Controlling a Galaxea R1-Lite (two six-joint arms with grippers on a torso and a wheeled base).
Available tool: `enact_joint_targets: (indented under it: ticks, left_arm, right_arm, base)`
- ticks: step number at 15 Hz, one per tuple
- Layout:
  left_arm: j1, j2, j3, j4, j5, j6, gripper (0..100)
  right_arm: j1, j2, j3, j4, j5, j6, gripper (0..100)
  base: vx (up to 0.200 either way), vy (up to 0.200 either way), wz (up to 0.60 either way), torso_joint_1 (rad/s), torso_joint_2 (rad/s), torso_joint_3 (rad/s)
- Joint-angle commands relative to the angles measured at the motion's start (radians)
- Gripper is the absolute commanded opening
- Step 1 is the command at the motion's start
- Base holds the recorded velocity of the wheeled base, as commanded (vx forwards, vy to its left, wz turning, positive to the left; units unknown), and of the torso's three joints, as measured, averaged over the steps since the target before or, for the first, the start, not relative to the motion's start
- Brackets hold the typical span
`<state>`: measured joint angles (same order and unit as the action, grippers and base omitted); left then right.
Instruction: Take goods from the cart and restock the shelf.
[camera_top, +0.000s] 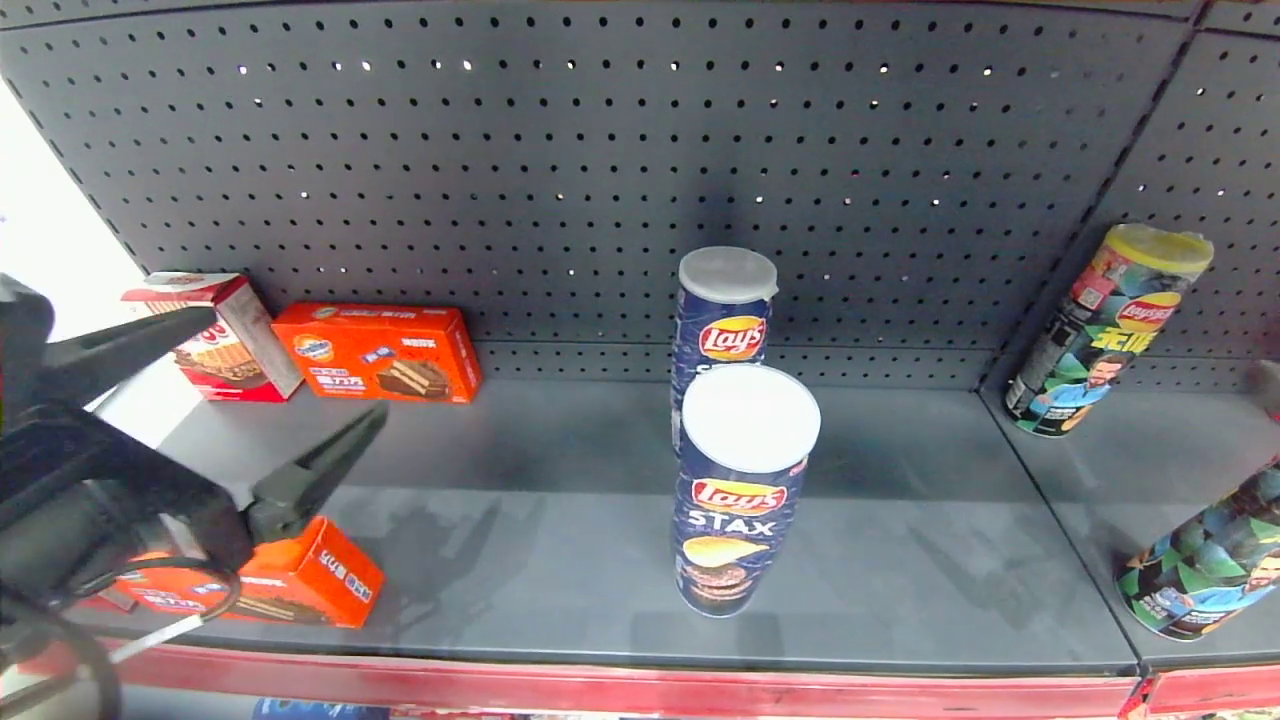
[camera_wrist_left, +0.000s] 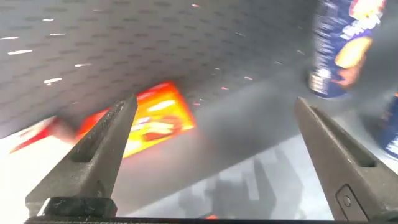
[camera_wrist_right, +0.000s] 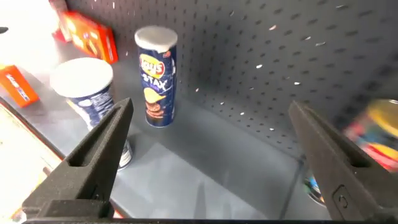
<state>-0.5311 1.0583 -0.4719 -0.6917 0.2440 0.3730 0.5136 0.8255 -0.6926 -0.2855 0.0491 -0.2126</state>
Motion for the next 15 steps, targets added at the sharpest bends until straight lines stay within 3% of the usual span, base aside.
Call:
enact_joint_targets:
  ticks: [1, 4, 8, 11, 15]
  left_arm:
    - [0.056, -0.219, 0.095, 0.001, 0.006, 0.0, 100]
    - [0.057, -0.379, 0.174, 0.037, 0.009, 0.001, 100]
    - [0.06, -0.794, 0.157, 0.538, 0.046, 0.006, 100]
    - [0.109, -1.009, 0.151, 0.813, 0.041, 0.011, 100]
    - [0.14, -1.058, 0.234, 0.871, 0.04, 0.014, 100]
  right_arm:
    - [-0.006, -0.229, 0.134, 0.017, -0.005, 0.002, 100]
    - [-0.015, -0.398, 0.274, 0.046, -0.008, 0.035, 100]
    - [-0.015, -0.622, 0.443, 0.2, -0.009, 0.047, 100]
    - [-0.053, -0.692, 0.535, 0.229, -0.014, 0.062, 100]
    - [-0.115, -0.704, 0.63, 0.229, -0.012, 0.079, 100]
  base:
    - [0.0, 0.0, 0.0, 0.0, 0.0, 0.0]
    - [0.0, 0.0, 0.0, 0.0, 0.0, 0.0]
    - [0.0, 0.0, 0.0, 0.0, 0.0, 0.0]
    - [0.0, 0.0, 0.0, 0.0, 0.0, 0.0]
    - [0.0, 0.0, 0.0, 0.0, 0.0, 0.0]
